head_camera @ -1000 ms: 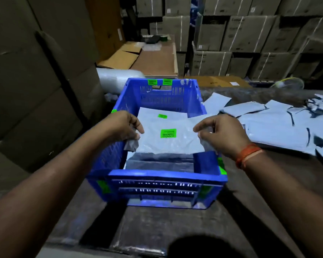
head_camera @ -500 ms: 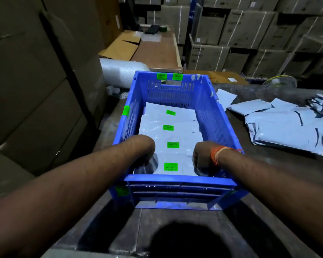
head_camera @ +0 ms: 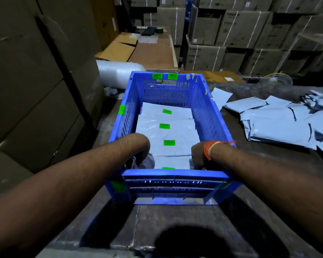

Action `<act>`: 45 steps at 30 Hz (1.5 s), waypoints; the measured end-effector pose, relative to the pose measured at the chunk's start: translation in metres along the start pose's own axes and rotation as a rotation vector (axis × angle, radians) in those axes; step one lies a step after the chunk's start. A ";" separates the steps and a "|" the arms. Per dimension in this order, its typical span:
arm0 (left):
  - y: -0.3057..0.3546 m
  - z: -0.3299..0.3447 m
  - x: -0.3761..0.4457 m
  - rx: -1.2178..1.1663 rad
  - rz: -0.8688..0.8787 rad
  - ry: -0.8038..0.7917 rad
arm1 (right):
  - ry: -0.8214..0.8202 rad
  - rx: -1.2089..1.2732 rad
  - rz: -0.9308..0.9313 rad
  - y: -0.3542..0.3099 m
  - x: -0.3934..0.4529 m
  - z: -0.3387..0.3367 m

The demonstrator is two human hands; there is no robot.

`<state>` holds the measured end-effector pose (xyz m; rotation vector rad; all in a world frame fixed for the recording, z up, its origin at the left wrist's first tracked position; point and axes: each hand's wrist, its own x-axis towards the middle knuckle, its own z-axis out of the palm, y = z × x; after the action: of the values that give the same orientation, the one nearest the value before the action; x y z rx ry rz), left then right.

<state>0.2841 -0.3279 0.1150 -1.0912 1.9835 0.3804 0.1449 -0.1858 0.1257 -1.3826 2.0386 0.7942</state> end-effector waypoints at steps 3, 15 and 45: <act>0.009 -0.008 -0.009 0.046 0.027 0.062 | 0.173 0.094 -0.043 0.007 -0.024 -0.011; 0.119 -0.050 -0.102 -0.542 0.708 0.724 | 0.693 0.977 -0.224 0.117 -0.087 -0.011; 0.458 -0.001 0.080 -0.442 0.383 1.019 | 0.774 0.309 0.005 0.468 0.081 0.213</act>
<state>-0.1087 -0.1084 0.0001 -1.3165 3.1445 0.5439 -0.2976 0.0581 0.0013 -1.6468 2.5754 -0.1104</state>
